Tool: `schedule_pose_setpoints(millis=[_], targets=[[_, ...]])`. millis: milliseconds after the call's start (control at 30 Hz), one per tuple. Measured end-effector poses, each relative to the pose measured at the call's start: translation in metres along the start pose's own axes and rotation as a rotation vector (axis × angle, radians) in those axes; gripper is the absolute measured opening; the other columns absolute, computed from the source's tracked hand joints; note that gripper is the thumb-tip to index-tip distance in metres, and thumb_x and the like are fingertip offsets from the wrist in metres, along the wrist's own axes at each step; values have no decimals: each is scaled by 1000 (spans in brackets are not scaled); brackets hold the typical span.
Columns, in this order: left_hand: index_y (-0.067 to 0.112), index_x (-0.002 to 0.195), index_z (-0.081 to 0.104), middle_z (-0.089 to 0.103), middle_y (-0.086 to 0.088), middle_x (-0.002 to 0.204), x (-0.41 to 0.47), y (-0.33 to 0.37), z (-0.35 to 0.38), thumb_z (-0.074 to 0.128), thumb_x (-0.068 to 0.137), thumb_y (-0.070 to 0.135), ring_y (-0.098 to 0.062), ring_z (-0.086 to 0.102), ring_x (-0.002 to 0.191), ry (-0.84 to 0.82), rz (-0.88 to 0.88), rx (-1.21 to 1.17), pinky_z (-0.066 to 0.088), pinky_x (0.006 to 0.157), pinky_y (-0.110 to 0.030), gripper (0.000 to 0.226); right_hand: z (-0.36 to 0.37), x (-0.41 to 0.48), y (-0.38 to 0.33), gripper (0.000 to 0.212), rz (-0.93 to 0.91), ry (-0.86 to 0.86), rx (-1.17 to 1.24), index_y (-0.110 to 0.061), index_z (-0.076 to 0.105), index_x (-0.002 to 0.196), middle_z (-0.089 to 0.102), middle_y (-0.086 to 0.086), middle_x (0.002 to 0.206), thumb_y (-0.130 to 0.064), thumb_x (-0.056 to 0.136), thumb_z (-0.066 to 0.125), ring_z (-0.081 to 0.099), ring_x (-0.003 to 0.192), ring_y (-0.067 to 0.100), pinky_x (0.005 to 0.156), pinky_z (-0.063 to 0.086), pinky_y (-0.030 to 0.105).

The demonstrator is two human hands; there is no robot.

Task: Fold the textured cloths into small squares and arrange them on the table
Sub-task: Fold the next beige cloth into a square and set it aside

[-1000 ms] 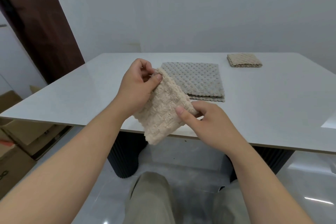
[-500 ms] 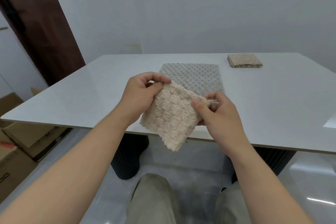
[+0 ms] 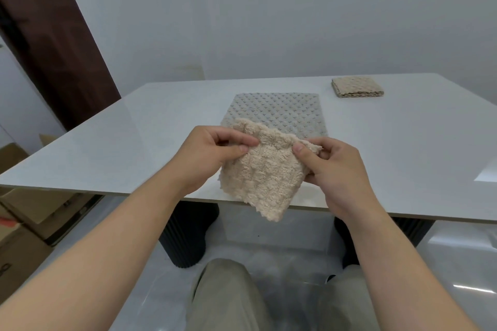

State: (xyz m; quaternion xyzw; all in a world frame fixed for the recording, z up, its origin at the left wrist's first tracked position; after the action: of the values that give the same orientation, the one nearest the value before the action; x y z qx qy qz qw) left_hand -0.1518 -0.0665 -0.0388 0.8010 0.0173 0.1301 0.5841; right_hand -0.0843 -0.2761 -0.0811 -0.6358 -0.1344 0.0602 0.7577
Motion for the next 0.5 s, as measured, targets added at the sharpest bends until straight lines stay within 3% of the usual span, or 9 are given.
schedule_pose_setpoints(millis=[133, 167, 233, 333, 400, 500], targets=[[32, 94, 80, 76, -2, 111, 1, 1, 1, 66, 97, 11, -29, 68, 103, 52, 49, 130, 54, 99, -51, 25, 0, 2, 3, 16, 20, -9, -5, -4, 70, 105, 77, 14, 89, -14, 93, 72, 75, 82, 25, 77, 63, 50], [33, 99, 78, 75, 2, 113, 1, 2, 2, 66, 97, 15, -30, 69, 102, 41, 53, 164, 55, 95, -51, 21, 0, 3, 4, 16, 30, -6, -1, -4, 70, 106, 77, 14, 91, -15, 94, 71, 75, 83, 26, 76, 63, 48], [36, 108, 73, 69, 9, 120, 1, 5, 7, 71, 94, 24, -15, 69, 102, -17, 66, 252, 56, 91, -40, 18, -1, 5, 7, 18, 47, 10, 16, -5, 69, 108, 77, 14, 93, -17, 96, 70, 76, 85, 26, 73, 64, 46], [41, 114, 66, 61, 15, 126, 3, 12, 15, 77, 88, 32, -3, 62, 113, -82, 115, 411, 52, 100, -35, 30, -3, 6, 9, 20, 67, 48, 54, -9, 65, 113, 77, 10, 95, -20, 97, 68, 75, 83, 23, 67, 63, 39], [42, 113, 66, 60, 19, 125, 8, 17, 16, 76, 89, 30, -5, 61, 114, -32, 83, 448, 52, 99, -36, 28, -2, 6, 11, 24, 112, 68, 130, -13, 59, 119, 76, 8, 101, -25, 99, 66, 76, 83, 21, 66, 61, 37], [36, 113, 70, 68, 6, 116, 20, 18, 13, 72, 93, 26, -23, 72, 97, 35, -124, 292, 58, 74, -44, 22, 3, 2, 14, 35, 198, 20, 249, -20, 51, 130, 73, 5, 114, -36, 100, 61, 76, 79, 25, 66, 60, 38]])
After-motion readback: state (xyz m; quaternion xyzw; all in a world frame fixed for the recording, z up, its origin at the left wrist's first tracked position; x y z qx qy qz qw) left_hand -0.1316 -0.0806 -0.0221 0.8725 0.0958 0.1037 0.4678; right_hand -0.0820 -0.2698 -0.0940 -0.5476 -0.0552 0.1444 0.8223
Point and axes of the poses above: each hand's wrist, its own x-axis towards the middle knuckle, its own z-axis out of the palm, y = z × x, the point moved 6 cm from there along x, towards the middle knuckle
